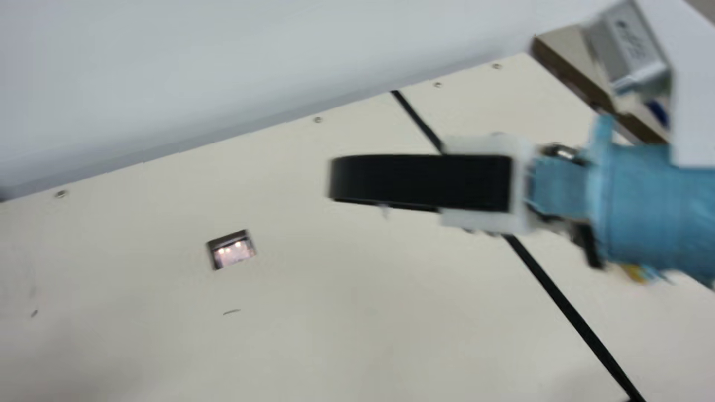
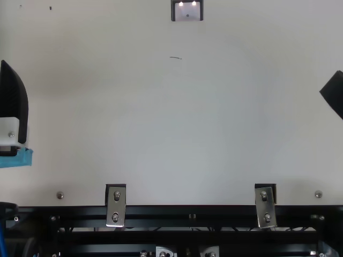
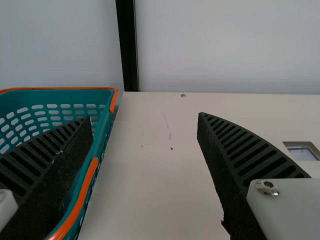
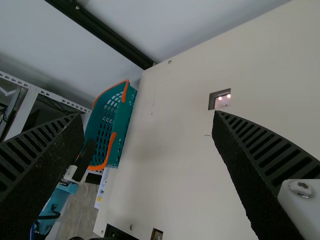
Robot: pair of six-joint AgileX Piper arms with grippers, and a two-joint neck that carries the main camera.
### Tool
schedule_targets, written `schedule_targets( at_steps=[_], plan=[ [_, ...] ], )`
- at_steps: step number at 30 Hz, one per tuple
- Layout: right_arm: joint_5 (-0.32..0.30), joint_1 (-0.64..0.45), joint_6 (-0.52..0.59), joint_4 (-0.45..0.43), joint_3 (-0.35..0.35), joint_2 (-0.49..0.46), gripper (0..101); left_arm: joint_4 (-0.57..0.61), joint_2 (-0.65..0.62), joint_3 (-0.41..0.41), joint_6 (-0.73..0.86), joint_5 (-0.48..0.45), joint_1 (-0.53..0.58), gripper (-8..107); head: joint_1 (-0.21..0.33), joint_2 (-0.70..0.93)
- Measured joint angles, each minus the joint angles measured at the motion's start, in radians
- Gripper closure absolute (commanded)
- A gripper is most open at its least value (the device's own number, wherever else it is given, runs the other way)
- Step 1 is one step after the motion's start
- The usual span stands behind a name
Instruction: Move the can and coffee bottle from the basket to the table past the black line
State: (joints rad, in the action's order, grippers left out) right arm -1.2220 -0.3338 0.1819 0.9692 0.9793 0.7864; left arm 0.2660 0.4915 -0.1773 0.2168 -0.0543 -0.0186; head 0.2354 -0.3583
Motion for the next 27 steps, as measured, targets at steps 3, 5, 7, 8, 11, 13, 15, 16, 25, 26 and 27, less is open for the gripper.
schedule_targets(
  at_steps=[3, 5, 7, 8, 11, 13, 15, 16, 25, 26, 27],
  plan=[
    [0.000, 0.000, 0.000, 0.000, 0.000, 0.000, 0, 0.000, 0.000, 0.000, 0.000, 0.000, 0.000, 9, 0.000, 0.087],
    [0.000, 0.000, 0.000, 0.000, 0.000, 0.000, 0, 0.000, 0.000, 0.000, 0.000, 0.000, 0.000, 9, 0.000, 0.164],
    [0.000, 0.000, 0.000, 0.000, 0.000, 0.000, 0, 0.000, 0.000, 0.000, 0.000, 0.000, 0.000, 9, 0.000, 0.225],
    [0.000, 0.000, 0.000, 0.000, 0.000, 0.000, 0, 0.000, 0.000, 0.000, 0.000, 0.000, 0.000, 9, 0.005, 0.256],
    [0.000, 0.000, 0.000, 0.000, 0.000, 0.000, 0, 0.000, 0.000, 0.000, 0.000, 0.000, 0.000, 9, 0.026, 0.343],
    [0.000, 0.000, 0.000, 0.000, 0.000, 0.000, 0, 0.000, 0.000, 0.000, 0.000, 0.000, 0.000, 9, 0.046, 0.404],
    [0.000, 0.000, 0.000, 0.000, 0.000, 0.000, 0, 0.000, 0.000, 0.000, 0.000, 0.000, 0.000, 9, 0.056, 0.461],
    [0.000, 0.000, 0.000, 0.000, 0.000, 0.000, 0, 0.000, 0.000, 0.000, 0.000, 0.000, 0.000, 9, 0.072, 0.491],
    [0.000, 0.000, 0.000, 0.000, 0.000, 0.000, 0, 0.000, 0.000, 0.000, 0.000, 0.000, 0.000, 9, 0.148, 0.742],
    [0.000, 0.000, 0.000, 0.000, 0.000, 0.000, 0, 0.000, 0.000, 0.000, 0.000, 0.000, 0.000, 9, 0.154, 0.788],
    [0.000, 0.000, 0.000, 0.000, 0.000, 0.000, 0, 0.000, 0.000, 0.000, 0.000, 0.000, 0.000, 9, 0.159, 0.804]
  ],
)
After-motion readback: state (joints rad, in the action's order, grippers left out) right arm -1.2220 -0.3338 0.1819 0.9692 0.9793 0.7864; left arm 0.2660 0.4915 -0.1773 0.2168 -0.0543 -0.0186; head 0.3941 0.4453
